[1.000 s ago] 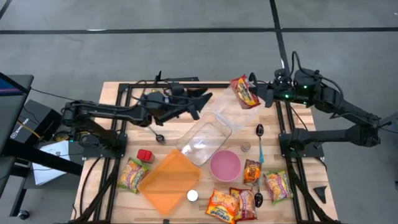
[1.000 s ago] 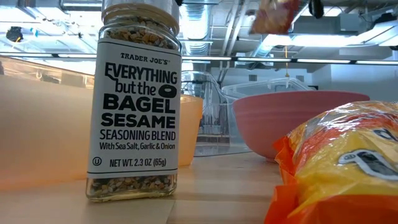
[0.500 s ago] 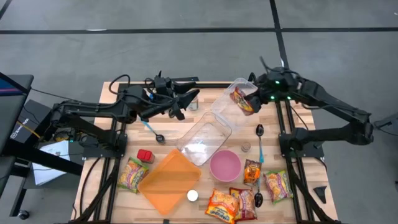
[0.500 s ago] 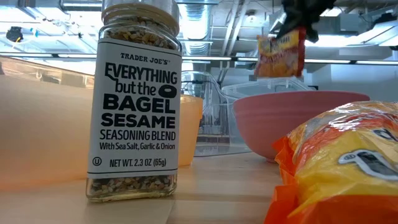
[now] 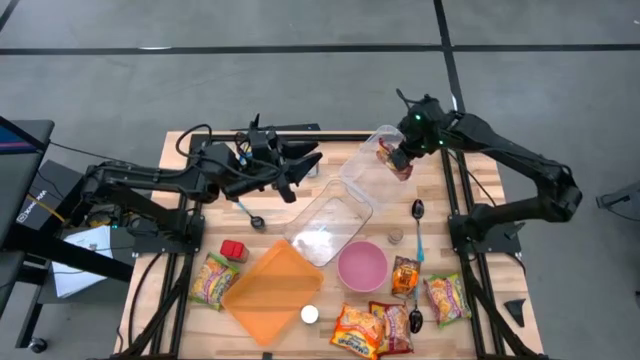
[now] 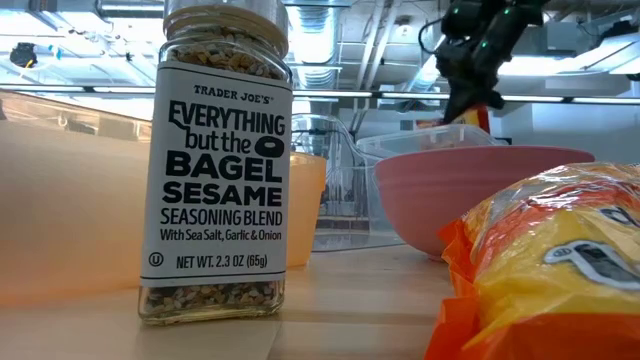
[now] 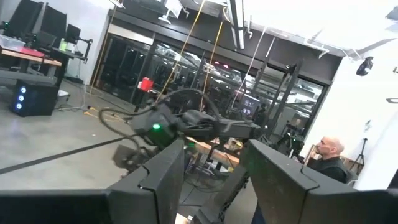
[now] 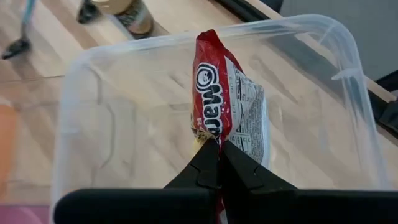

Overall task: Pick & Place Food Item
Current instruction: Put the red noodle pack into the transparent container

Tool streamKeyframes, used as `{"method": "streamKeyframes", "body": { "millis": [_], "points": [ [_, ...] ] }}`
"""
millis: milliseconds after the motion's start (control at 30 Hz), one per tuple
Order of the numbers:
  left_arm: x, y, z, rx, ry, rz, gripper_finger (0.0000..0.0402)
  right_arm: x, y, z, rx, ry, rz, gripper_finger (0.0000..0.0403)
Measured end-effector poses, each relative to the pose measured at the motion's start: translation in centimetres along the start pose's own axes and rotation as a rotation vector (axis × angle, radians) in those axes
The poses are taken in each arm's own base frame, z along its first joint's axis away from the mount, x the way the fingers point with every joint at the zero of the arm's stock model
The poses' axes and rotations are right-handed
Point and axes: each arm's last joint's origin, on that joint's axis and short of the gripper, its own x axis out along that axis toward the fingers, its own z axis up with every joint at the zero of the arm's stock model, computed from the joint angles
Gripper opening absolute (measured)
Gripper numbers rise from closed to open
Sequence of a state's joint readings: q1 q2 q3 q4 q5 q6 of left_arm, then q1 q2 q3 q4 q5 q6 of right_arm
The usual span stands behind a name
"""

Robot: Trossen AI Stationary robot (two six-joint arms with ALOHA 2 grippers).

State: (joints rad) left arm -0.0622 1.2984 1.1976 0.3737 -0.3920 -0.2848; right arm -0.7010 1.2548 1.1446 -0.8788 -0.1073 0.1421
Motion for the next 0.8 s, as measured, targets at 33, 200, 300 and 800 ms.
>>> {"method": "streamKeyframes", "body": {
  "millis": [33, 200, 300, 800],
  "points": [
    [0.0, -0.1, 0.0, -0.001, 0.001, -0.002, 0.0168, 0.4, -0.1, 0.1, -0.005, 0.005, -0.003, 0.0000],
    [-0.1, -0.2, -0.1, -0.001, 0.003, -0.005, 0.0167, 2.3, -0.6, 0.7, -0.019, 0.046, -0.014, 0.0000],
    [-0.1, -0.1, 0.0, -0.001, 0.002, -0.005, 0.0167, 3.4, -0.7, 0.7, -0.015, 0.084, -0.018, 0.0000],
    [-0.1, -0.3, -0.1, -0.002, 0.005, -0.012, 0.0167, 5.5, -2.7, 0.4, 0.010, 0.147, -0.056, 0.0005]
  ]
}}
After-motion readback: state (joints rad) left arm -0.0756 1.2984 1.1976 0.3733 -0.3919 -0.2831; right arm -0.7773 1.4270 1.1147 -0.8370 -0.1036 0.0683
